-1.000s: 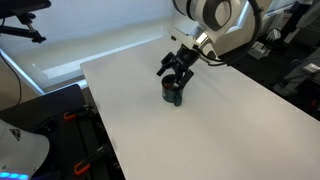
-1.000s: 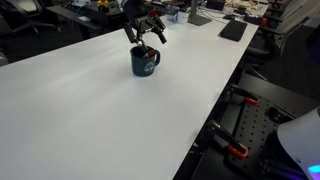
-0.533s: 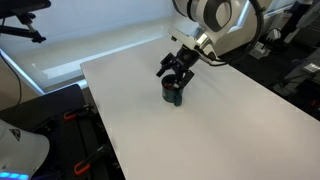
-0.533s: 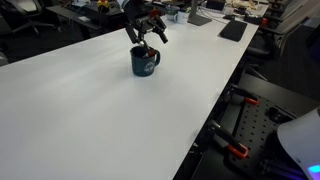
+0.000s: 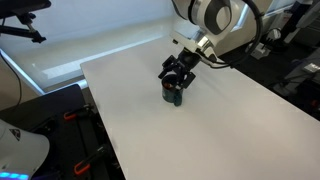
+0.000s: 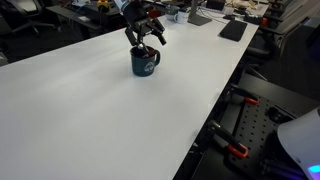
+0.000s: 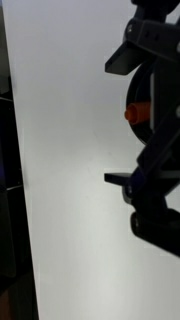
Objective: Remove the red marker from the mug.
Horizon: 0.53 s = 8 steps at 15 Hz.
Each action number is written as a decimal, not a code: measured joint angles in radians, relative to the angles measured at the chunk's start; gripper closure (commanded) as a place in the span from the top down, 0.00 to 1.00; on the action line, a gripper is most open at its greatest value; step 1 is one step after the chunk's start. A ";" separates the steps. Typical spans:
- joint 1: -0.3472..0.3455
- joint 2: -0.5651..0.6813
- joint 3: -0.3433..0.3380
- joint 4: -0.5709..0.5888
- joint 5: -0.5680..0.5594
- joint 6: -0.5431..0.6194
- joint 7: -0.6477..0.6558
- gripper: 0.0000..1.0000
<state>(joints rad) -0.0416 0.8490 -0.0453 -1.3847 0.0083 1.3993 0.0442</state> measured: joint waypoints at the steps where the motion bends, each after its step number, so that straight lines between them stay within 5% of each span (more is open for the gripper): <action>1: 0.001 0.017 0.000 0.021 -0.007 -0.001 0.000 1.00; 8: 0.007 0.072 0.000 0.092 -0.020 -0.011 0.000 1.00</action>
<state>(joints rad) -0.0341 0.9209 -0.0453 -1.2926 -0.0120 1.3881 0.0446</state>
